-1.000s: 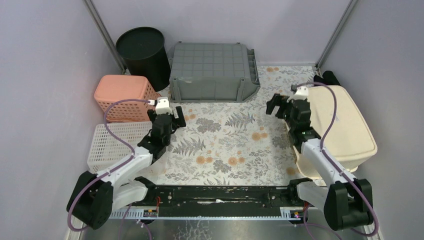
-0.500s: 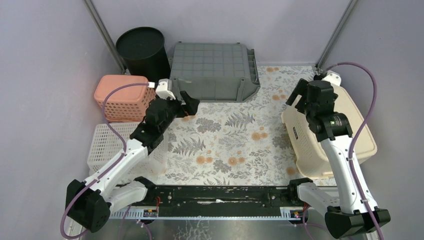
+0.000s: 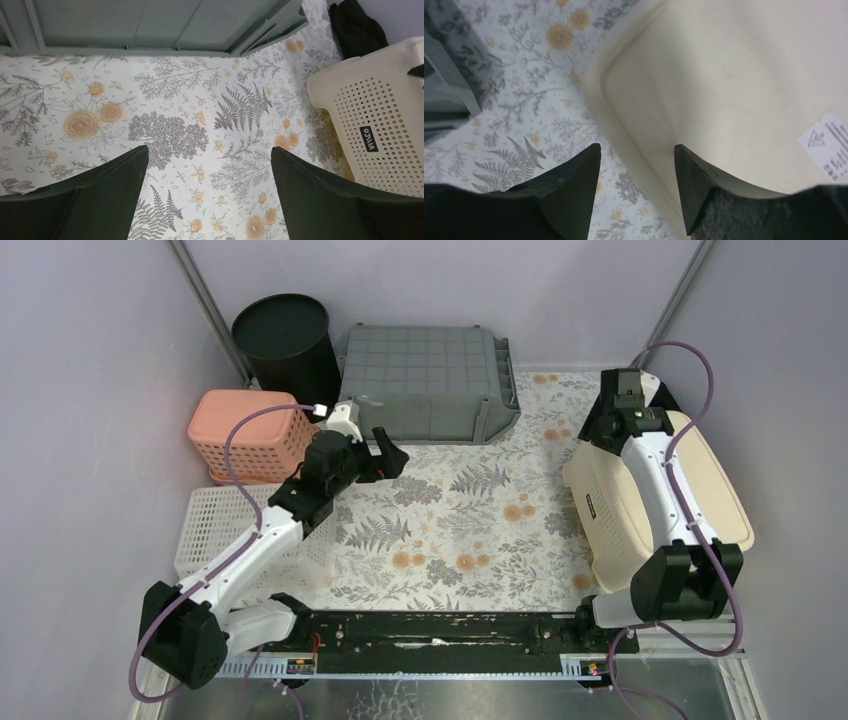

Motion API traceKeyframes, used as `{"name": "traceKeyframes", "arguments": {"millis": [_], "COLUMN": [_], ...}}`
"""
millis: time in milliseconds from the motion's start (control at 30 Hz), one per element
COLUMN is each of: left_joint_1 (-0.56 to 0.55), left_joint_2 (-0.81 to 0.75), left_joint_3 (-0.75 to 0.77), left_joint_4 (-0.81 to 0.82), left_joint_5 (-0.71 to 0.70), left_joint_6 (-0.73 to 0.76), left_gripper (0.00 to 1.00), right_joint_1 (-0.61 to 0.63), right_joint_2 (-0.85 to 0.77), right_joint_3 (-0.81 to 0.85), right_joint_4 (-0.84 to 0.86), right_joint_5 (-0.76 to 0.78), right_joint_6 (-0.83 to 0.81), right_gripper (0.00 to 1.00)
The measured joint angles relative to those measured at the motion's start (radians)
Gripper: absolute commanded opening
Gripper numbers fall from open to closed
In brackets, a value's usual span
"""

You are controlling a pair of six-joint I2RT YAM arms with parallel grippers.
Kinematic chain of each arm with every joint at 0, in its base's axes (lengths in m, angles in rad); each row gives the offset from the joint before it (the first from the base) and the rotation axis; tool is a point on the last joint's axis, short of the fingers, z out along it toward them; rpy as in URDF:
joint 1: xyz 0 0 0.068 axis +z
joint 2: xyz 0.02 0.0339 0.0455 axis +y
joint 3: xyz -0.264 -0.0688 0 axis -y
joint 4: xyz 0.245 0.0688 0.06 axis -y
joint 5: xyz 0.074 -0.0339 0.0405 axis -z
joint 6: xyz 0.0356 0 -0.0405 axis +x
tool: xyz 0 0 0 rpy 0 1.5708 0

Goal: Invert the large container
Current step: Move the container to the center of the board.

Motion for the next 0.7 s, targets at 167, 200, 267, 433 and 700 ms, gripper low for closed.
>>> {"name": "traceKeyframes", "arguments": {"millis": [167,200,267,433,700], "left_joint_1": [0.000,0.000,0.000,0.000,-0.007], "left_joint_2": [0.043,0.048,0.053,0.061,0.091], "left_joint_3": [0.013,0.016,0.019,0.038,0.060], "left_joint_4": [-0.007,-0.007,-0.007,-0.008,-0.008], "left_joint_5": [0.030,0.035,0.041,0.050,0.055], "left_joint_6": [-0.008,-0.008,-0.008,-0.008,-0.008], "left_gripper": [1.00,1.00,1.00,1.00,1.00], "right_joint_1": [-0.042,-0.047,-0.053,-0.064,-0.075], "right_joint_2": [0.059,0.075,0.111,0.233,0.457], "right_joint_3": [0.032,0.042,0.066,0.162,0.356], "right_joint_4": [0.048,0.060,0.092,0.183,0.352], "right_joint_5": [-0.035,-0.037,-0.047,-0.074,-0.198], "right_joint_6": [-0.014,-0.018,-0.021,-0.030,-0.032], "right_gripper": [0.60,0.59,0.56,0.43,0.36]}}
